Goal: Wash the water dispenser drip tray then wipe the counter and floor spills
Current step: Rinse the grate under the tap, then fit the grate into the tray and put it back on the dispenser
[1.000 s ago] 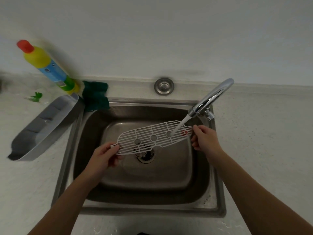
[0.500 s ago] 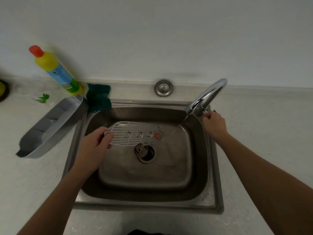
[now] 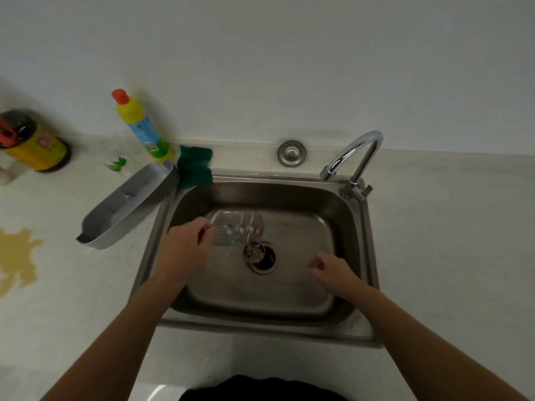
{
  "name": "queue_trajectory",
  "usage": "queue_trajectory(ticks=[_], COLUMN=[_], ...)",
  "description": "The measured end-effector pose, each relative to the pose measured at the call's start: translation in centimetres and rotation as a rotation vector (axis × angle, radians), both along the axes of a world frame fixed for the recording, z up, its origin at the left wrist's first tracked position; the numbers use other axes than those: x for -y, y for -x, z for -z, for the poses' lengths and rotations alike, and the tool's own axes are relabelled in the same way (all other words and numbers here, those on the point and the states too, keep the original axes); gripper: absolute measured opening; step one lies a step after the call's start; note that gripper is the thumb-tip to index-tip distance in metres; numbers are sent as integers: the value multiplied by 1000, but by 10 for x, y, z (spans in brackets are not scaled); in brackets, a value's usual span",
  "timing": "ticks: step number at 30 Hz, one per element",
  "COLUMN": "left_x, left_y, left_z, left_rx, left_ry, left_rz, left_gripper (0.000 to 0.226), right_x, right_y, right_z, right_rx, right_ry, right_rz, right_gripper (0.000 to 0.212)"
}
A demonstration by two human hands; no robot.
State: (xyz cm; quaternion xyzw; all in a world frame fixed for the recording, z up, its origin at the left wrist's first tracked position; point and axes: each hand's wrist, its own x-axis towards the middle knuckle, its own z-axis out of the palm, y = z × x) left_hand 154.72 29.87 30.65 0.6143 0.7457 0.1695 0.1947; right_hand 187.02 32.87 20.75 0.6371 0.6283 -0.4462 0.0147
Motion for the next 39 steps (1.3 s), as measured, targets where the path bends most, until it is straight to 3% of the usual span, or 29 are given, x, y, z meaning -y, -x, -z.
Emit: queue_trajectory(ticks=[2, 7, 11, 13, 16, 18, 20, 22, 26, 31, 34, 37, 39], left_x=[11, 36, 46, 50, 54, 55, 56, 58, 57, 50, 38, 18, 4], left_y=[10, 19, 39, 42, 47, 60, 76, 94, 134, 191, 219, 251, 272], left_z=[2, 27, 29, 32, 35, 32, 27, 21, 15, 26, 34, 44, 53], left_rx=[52, 6, 34, 44, 41, 143, 341, 575, 903, 1029, 889, 471, 131], left_ry=[-105, 98, -65, -20, 103, 126, 119, 78, 87, 167, 127, -132, -168], left_rz=[-55, -12, -100, -57, 35, -2, -73, -115, -173, -146, -115, -220, -238], left_gripper=[11, 20, 13, 13, 13, 13, 14, 19, 27, 27, 26, 36, 63], right_x=[7, 17, 21, 22, 19, 15, 11, 5, -13, -38, -47, -55, -59], right_y=[4, 18, 30, 41, 68, 88, 108, 129, 168, 210, 231, 243, 246], right_z=[-3, -13, -23, -27, -32, -35, -37, -40, -48, -60, -65, -67, -70], right_rx=[-2, 42, 51, 67, 106, 115, 101, 81, 77, 108, 101, 122, 126], right_ry=[-32, -58, -127, -148, -202, -339, -469, -549, -694, -699, -706, -726, -727], right_rz=[11, -35, -63, -94, -194, -270, -399, -529, -617, -652, -647, -595, -553], right_gripper=[14, 17, 19, 16, 36, 67, 99, 118, 112, 103, 97, 94, 93])
